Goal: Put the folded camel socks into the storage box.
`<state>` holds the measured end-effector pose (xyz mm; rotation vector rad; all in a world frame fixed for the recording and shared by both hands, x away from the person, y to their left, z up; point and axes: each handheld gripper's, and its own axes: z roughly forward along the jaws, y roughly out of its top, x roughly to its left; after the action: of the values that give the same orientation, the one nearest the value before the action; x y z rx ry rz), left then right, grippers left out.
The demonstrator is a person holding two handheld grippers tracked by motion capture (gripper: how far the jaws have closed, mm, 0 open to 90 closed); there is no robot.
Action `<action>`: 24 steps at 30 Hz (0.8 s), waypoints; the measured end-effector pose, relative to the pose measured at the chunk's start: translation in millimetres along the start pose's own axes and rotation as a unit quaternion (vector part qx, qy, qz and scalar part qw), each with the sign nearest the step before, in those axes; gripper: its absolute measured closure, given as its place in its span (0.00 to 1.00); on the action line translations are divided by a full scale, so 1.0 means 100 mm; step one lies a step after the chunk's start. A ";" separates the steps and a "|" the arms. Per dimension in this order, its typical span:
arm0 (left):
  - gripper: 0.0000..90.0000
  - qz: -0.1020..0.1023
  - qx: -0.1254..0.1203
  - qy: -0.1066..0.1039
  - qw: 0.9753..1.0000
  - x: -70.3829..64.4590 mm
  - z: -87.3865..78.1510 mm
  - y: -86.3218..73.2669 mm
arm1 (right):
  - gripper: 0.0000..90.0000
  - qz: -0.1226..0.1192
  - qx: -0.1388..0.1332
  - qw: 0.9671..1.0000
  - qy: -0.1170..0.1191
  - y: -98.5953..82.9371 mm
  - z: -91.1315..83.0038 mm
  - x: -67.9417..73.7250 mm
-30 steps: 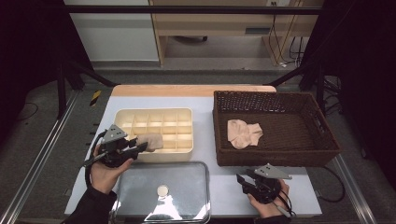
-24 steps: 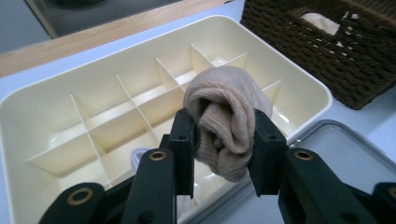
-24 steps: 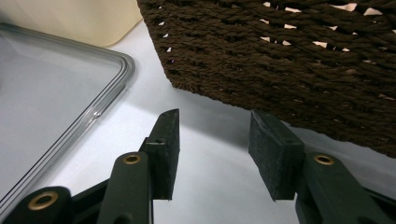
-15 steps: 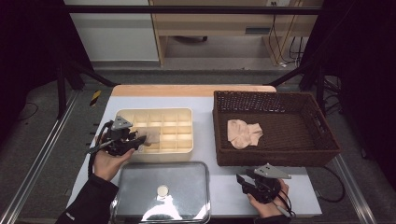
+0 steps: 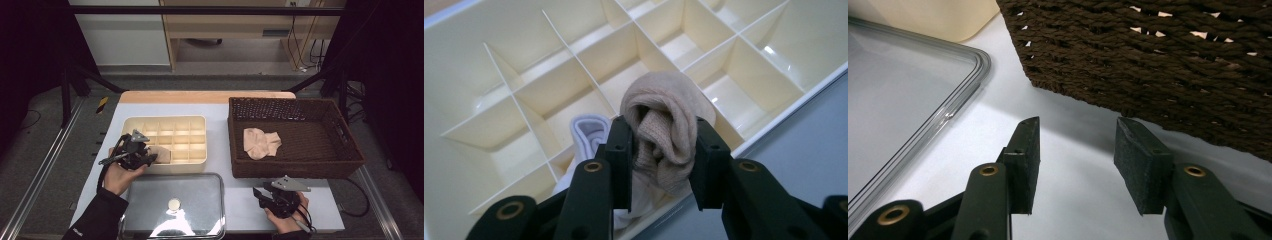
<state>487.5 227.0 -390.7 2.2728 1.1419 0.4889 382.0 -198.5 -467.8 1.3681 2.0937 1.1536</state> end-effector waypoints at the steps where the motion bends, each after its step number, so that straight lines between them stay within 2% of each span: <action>1: 0.74 0.002 0.004 0.000 1.000 -0.01 0.02 0.00 | 0.60 -0.001 0.000 1.000 0.000 0.00 0.00 0.00; 8: 0.74 0.006 0.025 0.006 1.000 -0.03 0.08 0.03 | 0.59 0.000 0.005 1.000 0.001 -0.01 0.02 0.00; 15: 0.75 0.019 0.038 0.011 0.999 -0.07 0.10 0.05 | 0.59 -0.001 0.007 1.000 0.002 -0.01 0.03 0.00; 18: 0.75 0.019 0.043 0.008 0.999 -0.08 0.17 0.07 | 0.59 -0.002 0.008 1.000 0.002 -0.01 0.04 0.01; 21: 0.73 0.009 0.043 -0.004 0.999 -0.07 0.25 0.08 | 0.59 -0.002 0.008 1.000 0.003 -0.01 0.04 0.01; 24: 0.67 0.001 0.028 -0.015 0.999 -0.05 0.29 0.07 | 0.58 -0.002 0.009 1.000 0.003 -0.01 0.04 0.01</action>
<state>505.2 210.6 -409.7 2.3208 1.1522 0.4265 383.9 -196.1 -471.2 1.3700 2.1152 1.1423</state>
